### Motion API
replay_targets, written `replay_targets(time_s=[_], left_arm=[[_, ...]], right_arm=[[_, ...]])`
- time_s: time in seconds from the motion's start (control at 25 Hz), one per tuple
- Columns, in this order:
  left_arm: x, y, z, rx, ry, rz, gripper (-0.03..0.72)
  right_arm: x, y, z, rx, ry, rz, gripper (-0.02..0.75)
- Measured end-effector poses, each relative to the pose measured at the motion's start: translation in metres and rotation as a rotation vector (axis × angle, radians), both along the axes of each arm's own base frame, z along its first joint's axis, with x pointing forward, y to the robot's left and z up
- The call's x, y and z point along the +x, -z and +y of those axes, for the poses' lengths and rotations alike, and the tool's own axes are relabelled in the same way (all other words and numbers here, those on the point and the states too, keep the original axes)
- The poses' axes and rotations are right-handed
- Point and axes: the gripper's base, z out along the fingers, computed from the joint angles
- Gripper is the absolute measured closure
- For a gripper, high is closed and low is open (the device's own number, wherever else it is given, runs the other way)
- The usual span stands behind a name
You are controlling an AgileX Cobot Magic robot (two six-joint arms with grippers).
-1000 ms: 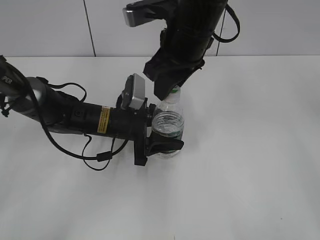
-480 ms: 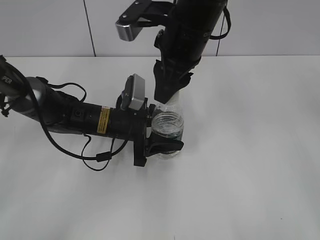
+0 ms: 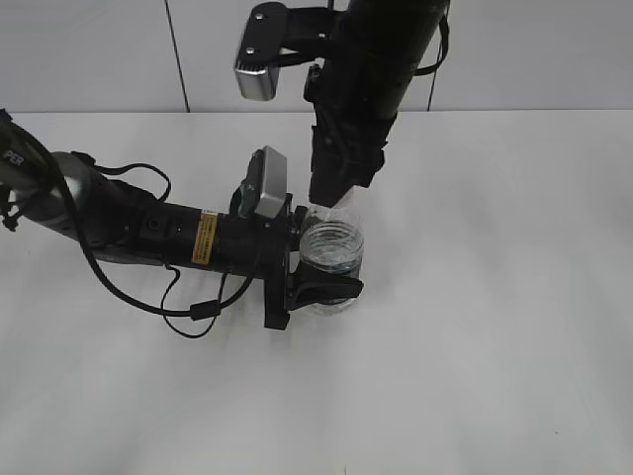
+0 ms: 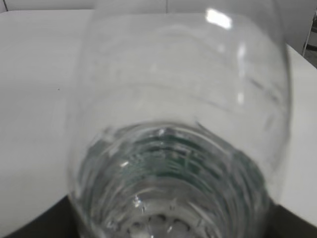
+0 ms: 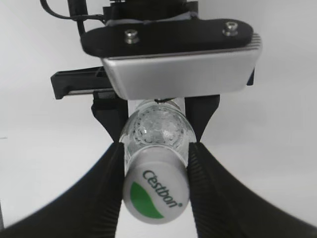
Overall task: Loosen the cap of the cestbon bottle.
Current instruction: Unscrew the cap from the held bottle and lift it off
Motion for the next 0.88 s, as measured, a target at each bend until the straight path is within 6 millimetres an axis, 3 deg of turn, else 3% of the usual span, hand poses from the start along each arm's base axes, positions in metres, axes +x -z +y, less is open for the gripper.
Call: replay_targets(time_s=[0.4,0.88], left_arm=[[-0.0003,-0.0004,-0.0001,-0.004,0.004,0.001,0.286],[-0.001,-0.0006,-0.0002,-0.007,0.011,0.001,0.287]], right_arm=[[-0.0006,0.0,0.0,-0.01,-0.237,-0.074,0.434],[-0.001,0.0002,-0.0002,-0.016,-0.261,-0.08,0.434]])
